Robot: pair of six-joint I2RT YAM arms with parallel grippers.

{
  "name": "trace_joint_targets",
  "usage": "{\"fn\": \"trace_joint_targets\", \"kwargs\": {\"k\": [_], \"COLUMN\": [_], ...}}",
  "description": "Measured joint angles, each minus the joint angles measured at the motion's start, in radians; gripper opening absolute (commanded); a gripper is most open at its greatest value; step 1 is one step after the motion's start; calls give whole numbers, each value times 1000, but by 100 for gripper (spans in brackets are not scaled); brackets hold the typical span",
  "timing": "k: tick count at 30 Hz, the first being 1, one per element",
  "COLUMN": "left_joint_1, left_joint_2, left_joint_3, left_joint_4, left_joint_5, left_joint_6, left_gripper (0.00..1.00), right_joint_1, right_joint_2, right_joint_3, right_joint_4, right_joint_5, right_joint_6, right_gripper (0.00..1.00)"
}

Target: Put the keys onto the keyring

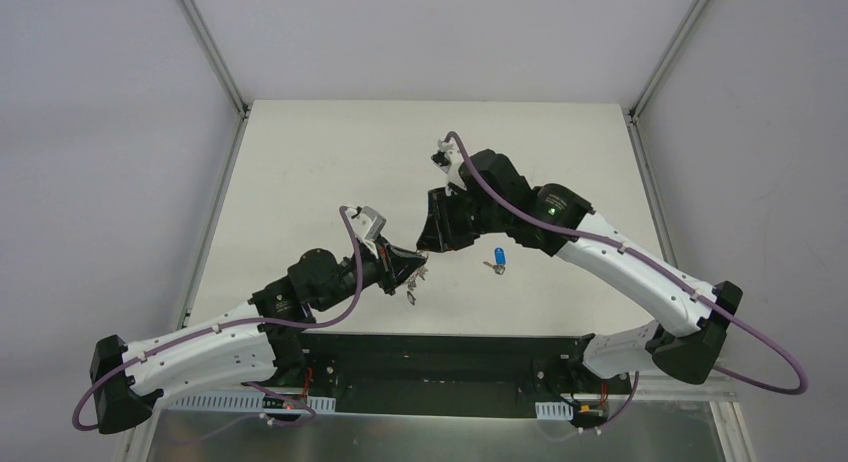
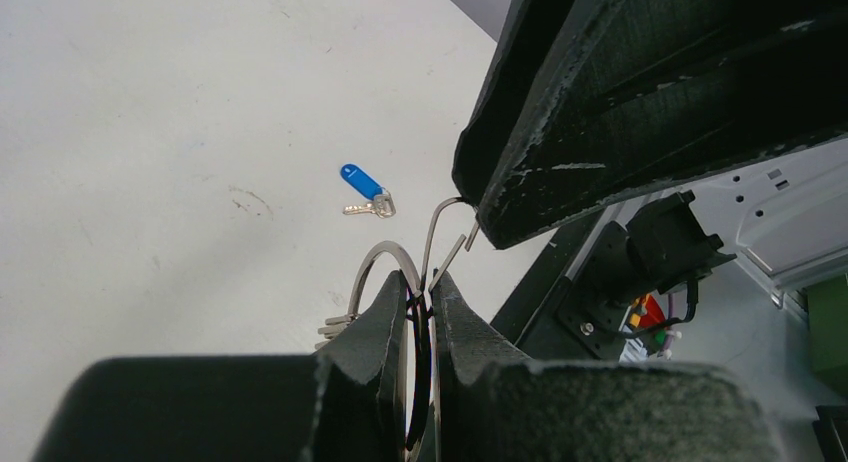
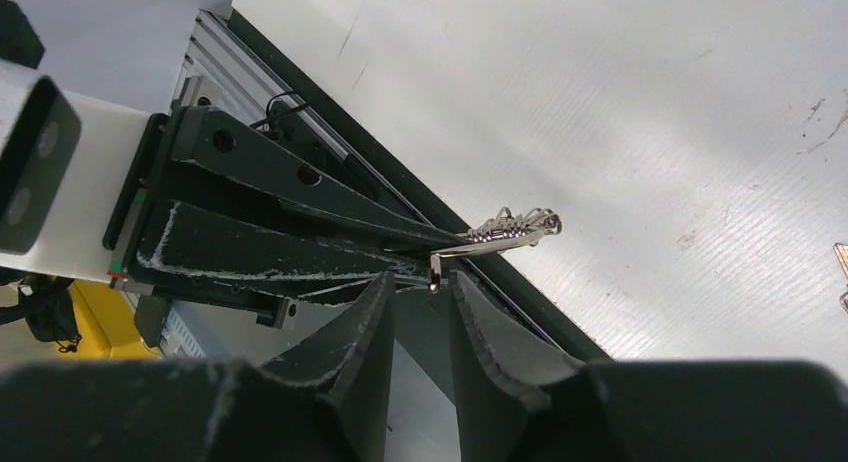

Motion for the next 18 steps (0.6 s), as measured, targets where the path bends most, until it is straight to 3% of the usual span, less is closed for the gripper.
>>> {"fn": "trace_joint_targets", "kwargs": {"k": [5, 10, 13, 15, 16, 17, 18], "left_joint_1": [0, 0, 0, 0, 0, 0, 0], "left_joint_2": [-6, -16, -17, -19, -19, -19, -19], "left_joint_3": [0, 0, 0, 0, 0, 0, 0], "left_joint_4": [-2, -5, -5, -5, -4, -3, -3], "left_joint_5": [7, 13, 14, 15, 17, 18, 21], "left_joint_6": [0, 0, 0, 0, 1, 5, 11], "left_gripper": [0, 0, 0, 13, 30, 39, 41], "right_joint_1": [0, 0, 0, 0, 0, 0, 0], "right_joint_2": [19, 35, 35, 35, 35, 35, 35], "right_joint_3": [0, 8, 12, 13, 13, 13, 13], "right_joint_4": [-7, -11, -11, -11, -10, -10, -10], "right_joint_5": [0, -5, -14, -17, -19, -20, -23], "right_joint_6": [1, 4, 9, 10, 10, 10, 10], "right_gripper": [23, 0, 0, 0, 0, 0, 0]}}
